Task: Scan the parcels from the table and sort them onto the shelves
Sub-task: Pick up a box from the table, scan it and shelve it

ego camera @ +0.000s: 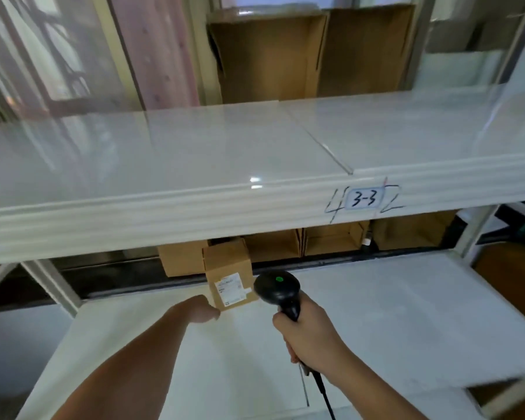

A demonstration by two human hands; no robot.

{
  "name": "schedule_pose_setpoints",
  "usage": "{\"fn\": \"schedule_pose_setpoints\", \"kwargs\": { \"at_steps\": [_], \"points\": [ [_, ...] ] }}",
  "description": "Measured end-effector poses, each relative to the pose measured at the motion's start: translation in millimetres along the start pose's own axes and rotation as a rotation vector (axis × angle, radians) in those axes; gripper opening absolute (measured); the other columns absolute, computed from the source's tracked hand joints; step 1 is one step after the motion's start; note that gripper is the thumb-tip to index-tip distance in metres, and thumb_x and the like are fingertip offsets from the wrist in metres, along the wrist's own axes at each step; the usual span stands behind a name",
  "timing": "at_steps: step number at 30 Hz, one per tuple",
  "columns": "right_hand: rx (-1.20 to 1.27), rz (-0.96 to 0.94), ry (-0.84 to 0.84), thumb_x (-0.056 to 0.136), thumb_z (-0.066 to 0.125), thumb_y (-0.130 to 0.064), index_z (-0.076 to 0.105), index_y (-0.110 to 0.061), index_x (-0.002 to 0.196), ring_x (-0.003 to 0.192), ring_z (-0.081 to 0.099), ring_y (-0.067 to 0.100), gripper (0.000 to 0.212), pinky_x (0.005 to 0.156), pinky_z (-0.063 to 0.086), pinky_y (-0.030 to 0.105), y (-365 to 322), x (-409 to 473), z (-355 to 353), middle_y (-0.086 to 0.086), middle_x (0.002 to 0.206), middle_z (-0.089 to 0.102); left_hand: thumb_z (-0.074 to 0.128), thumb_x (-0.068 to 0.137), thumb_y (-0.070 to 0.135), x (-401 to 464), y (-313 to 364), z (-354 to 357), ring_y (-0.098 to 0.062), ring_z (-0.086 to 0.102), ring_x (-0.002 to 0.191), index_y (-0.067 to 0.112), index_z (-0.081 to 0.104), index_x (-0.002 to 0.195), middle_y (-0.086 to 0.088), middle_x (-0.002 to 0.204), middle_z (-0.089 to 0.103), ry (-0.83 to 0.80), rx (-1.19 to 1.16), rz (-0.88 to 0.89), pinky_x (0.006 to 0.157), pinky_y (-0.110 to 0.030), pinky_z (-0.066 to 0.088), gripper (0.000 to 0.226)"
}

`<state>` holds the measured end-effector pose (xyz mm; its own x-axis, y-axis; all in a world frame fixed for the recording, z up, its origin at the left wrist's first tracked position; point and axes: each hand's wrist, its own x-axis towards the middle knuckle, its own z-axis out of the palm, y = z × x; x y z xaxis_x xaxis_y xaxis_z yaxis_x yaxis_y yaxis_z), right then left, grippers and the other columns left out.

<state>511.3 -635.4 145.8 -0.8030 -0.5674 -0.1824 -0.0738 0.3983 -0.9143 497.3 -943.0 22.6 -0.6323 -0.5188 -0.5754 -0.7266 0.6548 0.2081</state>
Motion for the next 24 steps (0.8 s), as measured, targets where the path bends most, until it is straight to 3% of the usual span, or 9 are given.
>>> {"fn": "schedule_pose_setpoints", "kwargs": {
  "at_steps": [2,5,12,15,20,24],
  "points": [
    [-0.004,0.004,0.013,0.090,0.056,-0.017,0.052,-0.022,0.092,0.047,0.053,0.017,0.007,0.043,0.046,0.024,-17,-17,-19,0.005,0.067,0.056,0.063,0.097,0.040,-31,15,-8,-0.027,0.054,0.135,0.015,0.048,0.154,-0.009,0.153,0.054,-0.031,0.122,0.097,0.108,-0.036,0.044,0.064],
    [-0.012,0.019,0.050,0.090,0.056,-0.019,0.053,-0.022,0.094,0.048,0.054,0.017,0.006,0.045,0.047,0.025,-37,-46,-45,0.006,0.069,0.057,0.058,0.099,0.050,-80,54,-19,-0.025,0.058,0.130,0.015,0.052,0.150,-0.009,0.151,0.056,-0.005,0.240,0.220,0.098,-0.031,0.046,0.063],
    [0.004,0.066,0.241,0.093,0.057,-0.017,0.054,-0.023,0.094,0.053,0.055,0.016,0.007,0.047,0.049,0.022,-55,-140,-93,0.005,0.070,0.058,0.053,0.094,0.065,-178,159,-20,-0.027,0.050,0.135,0.026,0.045,0.152,-0.002,0.150,0.052,0.398,0.469,0.620,0.111,-0.042,0.044,0.070],
    [0.019,0.128,0.358,0.093,0.057,-0.018,0.055,-0.021,0.099,0.053,0.056,0.015,0.006,0.050,0.051,0.022,-50,-189,-110,0.006,0.073,0.059,0.045,0.095,0.069,-216,206,-4,-0.028,0.038,0.148,0.025,0.035,0.158,-0.003,0.162,0.039,0.392,0.499,0.760,0.123,-0.047,0.031,0.078],
    [0.029,0.200,0.576,0.093,0.058,-0.020,0.055,-0.025,0.097,0.057,0.057,0.015,0.008,0.051,0.050,0.020,-38,-279,-144,0.003,0.072,0.059,0.041,0.098,0.071,-276,274,41,-0.028,0.025,0.157,0.022,0.022,0.166,-0.005,0.172,0.023,0.320,0.528,0.928,0.127,-0.046,0.022,0.086],
    [0.090,0.216,0.734,0.093,0.060,-0.018,0.057,-0.026,0.100,0.056,0.056,0.016,0.011,0.048,0.048,0.022,-21,-352,-178,0.004,0.072,0.062,0.045,0.097,0.071,-329,332,85,-0.027,0.024,0.157,0.024,0.021,0.166,-0.004,0.173,0.020,0.234,0.515,1.037,0.128,-0.044,0.021,0.087]
  ]
}}
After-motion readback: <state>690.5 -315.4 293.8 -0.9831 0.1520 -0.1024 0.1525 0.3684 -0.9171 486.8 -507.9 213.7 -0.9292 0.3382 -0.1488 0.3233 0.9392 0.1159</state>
